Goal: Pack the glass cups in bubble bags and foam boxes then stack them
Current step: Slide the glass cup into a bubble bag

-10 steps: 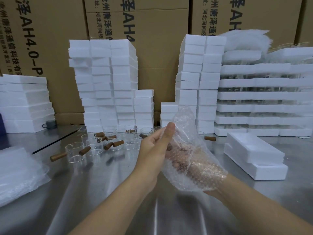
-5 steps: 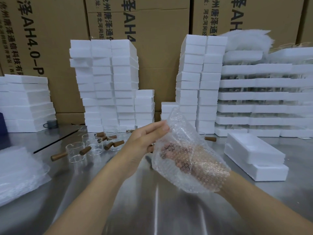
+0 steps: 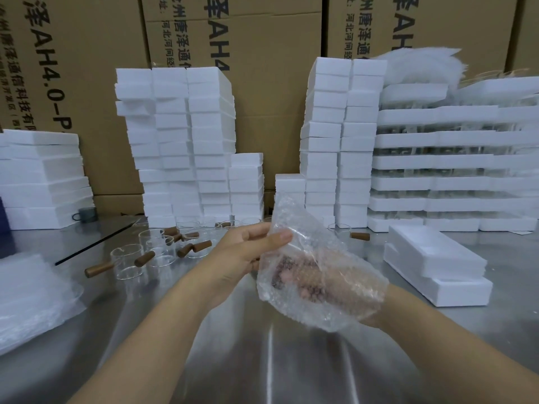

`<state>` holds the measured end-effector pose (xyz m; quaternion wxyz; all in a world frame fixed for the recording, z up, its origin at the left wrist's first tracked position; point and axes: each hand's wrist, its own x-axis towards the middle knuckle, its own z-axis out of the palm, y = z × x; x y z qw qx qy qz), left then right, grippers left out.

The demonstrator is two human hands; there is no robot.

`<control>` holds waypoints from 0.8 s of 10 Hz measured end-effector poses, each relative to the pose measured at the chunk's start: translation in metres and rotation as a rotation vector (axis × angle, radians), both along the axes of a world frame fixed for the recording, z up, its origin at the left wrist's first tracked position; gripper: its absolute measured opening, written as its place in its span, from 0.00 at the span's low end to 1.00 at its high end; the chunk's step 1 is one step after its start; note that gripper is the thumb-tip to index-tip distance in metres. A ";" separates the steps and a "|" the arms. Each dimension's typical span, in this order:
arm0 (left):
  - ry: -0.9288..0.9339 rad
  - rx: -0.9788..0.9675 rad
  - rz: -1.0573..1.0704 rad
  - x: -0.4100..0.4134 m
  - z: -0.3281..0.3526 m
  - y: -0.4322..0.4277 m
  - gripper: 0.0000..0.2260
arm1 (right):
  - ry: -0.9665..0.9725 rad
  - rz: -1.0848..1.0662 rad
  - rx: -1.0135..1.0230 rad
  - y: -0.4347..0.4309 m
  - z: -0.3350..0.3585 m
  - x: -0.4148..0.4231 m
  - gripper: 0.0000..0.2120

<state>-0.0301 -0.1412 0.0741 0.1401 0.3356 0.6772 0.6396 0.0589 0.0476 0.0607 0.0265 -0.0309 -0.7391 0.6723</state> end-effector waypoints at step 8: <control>-0.199 0.170 0.103 0.010 -0.006 0.018 0.24 | 0.074 -0.058 -0.238 0.000 0.004 0.000 0.26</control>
